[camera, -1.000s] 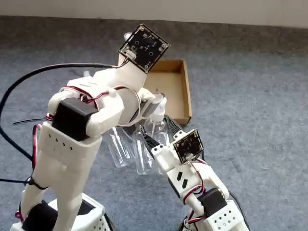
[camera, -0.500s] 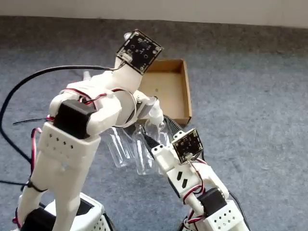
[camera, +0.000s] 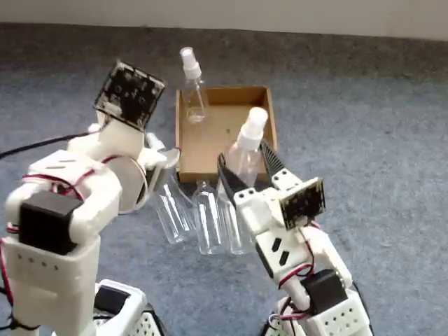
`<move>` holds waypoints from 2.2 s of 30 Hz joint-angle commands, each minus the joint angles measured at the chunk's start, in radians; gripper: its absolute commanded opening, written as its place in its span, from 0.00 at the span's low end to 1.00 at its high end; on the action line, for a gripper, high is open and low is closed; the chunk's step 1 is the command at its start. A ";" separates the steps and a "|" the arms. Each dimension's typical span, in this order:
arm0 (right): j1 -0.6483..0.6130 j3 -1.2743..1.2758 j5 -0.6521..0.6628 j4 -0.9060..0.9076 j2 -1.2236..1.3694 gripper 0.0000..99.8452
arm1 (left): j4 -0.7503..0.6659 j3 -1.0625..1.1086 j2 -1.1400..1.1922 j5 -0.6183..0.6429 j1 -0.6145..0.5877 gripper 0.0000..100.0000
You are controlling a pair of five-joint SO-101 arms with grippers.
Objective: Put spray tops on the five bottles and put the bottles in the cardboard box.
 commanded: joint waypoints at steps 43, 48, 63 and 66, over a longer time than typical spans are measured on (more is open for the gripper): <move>-0.031 -0.473 0.057 -1.055 1.438 0.00 | -0.901 1.422 -0.874 0.002 -0.495 0.21; -0.030 -0.473 0.064 -1.193 1.564 0.00 | -0.899 1.423 -0.872 0.002 -0.495 0.21; -0.027 -0.524 0.066 -1.343 1.762 0.00 | -0.899 1.425 -0.869 0.003 -0.495 0.21; -0.019 -0.568 0.066 -1.343 1.796 0.00 | -0.899 1.425 -0.869 0.003 -0.495 0.21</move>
